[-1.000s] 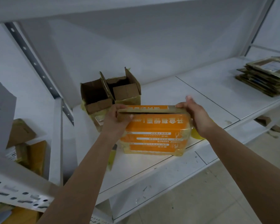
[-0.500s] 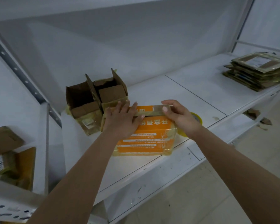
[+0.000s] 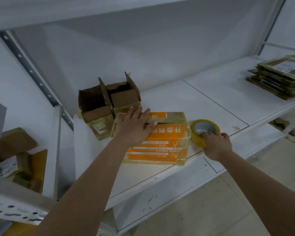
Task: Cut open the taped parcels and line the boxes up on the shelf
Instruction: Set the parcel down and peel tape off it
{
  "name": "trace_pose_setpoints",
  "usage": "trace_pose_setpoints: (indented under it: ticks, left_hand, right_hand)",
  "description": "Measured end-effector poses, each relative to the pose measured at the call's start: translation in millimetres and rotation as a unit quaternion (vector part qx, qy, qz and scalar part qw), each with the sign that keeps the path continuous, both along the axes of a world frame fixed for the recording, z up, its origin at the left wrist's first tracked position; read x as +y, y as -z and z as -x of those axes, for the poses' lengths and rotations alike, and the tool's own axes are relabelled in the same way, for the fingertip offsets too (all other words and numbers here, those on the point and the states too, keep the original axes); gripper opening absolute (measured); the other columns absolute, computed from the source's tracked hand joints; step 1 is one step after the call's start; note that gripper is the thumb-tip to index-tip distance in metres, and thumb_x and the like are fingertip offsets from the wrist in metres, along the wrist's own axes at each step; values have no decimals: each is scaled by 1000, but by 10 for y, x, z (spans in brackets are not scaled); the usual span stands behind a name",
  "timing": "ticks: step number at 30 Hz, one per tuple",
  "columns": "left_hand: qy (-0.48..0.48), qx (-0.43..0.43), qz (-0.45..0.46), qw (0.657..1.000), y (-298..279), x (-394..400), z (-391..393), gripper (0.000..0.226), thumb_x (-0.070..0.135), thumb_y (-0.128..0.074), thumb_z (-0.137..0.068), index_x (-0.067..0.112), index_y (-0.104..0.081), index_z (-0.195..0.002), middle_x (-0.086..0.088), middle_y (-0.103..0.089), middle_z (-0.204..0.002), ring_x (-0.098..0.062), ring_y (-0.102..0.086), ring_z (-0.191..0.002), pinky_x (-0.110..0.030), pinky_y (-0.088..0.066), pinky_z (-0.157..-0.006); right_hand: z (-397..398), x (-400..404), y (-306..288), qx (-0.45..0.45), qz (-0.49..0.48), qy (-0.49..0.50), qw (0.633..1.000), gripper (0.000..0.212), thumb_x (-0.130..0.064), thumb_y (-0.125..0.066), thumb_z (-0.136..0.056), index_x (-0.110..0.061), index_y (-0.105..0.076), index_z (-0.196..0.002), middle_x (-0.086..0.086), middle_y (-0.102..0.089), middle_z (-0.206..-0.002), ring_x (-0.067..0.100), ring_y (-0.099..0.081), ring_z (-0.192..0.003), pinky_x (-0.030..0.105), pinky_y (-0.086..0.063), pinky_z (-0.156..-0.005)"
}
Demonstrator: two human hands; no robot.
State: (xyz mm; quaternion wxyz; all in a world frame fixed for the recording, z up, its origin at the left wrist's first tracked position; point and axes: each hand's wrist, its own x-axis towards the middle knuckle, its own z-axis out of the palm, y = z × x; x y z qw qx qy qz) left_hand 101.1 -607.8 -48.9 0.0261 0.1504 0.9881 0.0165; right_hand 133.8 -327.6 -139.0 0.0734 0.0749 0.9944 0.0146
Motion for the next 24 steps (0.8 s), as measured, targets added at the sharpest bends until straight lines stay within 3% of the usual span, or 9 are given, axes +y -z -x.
trace_pose_setpoints:
  ticks: [2, 4, 6, 10, 13, 16, 20, 24]
  left_hand:
    - [0, 0, -3, 1000, 0, -5, -4, 70, 68, -8, -94, 35, -3, -155, 3, -2, -165, -24, 3, -151, -55, -2, -118]
    - [-2, -1, -7, 1000, 0, -11, 1, 70, 68, -9, -94, 36, -4, -155, 3, -2, -165, -24, 4, -151, -55, -2, -119]
    - [-4, -5, -11, 1000, 4, -5, 10, 70, 68, -10, -94, 36, -2, -155, 3, 0, -165, -23, 5, -151, -55, -1, -119]
    - [-13, -20, -50, 998, -19, -7, 15, 76, 74, -12, -89, 39, 3, -154, 2, -1, -165, -23, 5, -151, -55, -1, -120]
    - [-19, -39, -136, 990, -97, -34, -32, 93, 89, -4, -72, 43, 3, -153, 2, -10, -164, -22, -2, -151, -53, 0, -120]
    - [-14, -45, -230, 972, -155, -64, -112, 92, 89, -8, -71, 46, 2, -152, 4, -18, -162, -18, -8, -151, -49, 5, -120]
    - [11, -35, -280, 959, -175, -102, -179, 97, 87, -6, -64, 45, 3, -152, 9, -27, -159, -14, -16, -149, -50, 2, -120]
    - [15, -21, -294, 955, -165, -116, -181, 94, 83, 0, -67, 45, -6, -153, 14, -24, -159, -14, -15, -149, -50, 3, -119]
  right_hand:
    - [-13, -5, -12, 37, -38, 3, 999, 37, -24, -49, -94, -32, -54, -130, -3, -64, -118, 20, -47, -124, 35, -30, -97]
    - [-21, 19, -83, 45, -43, 17, 998, 26, -28, -48, -94, -32, -62, -116, -6, -66, -96, 18, -58, -105, 33, -28, -90]
    - [-13, 72, -247, 57, -17, 41, 997, 22, -32, -48, -94, -29, -63, -110, -3, -68, -96, 22, -62, -99, 33, -28, -91]
    - [57, 95, -899, 157, 171, 38, 972, 16, -29, -56, -94, -19, -55, -82, 7, -61, -84, 32, -61, -96, 37, -35, -89]
    - [37, -155, -1407, 221, 315, -50, 921, 33, -23, -66, -91, -21, -46, -65, -2, -48, -65, 27, -54, -73, 32, -34, -65]
    - [-33, -576, -1666, 234, 355, -136, 895, 23, -23, -68, -89, -20, -54, -71, -9, -48, -62, 10, -47, -60, 26, -35, -58]
    - [-67, -1029, -1607, 200, 331, -191, 902, 20, -28, -66, -91, -9, -63, -83, 2, -60, -72, 22, -56, -70, 35, -44, -66]
    - [-57, -1179, -1518, 204, 305, -216, 905, 18, -29, -64, -91, -13, -61, -83, 4, -65, -80, 26, -60, -77, 40, -49, -71]
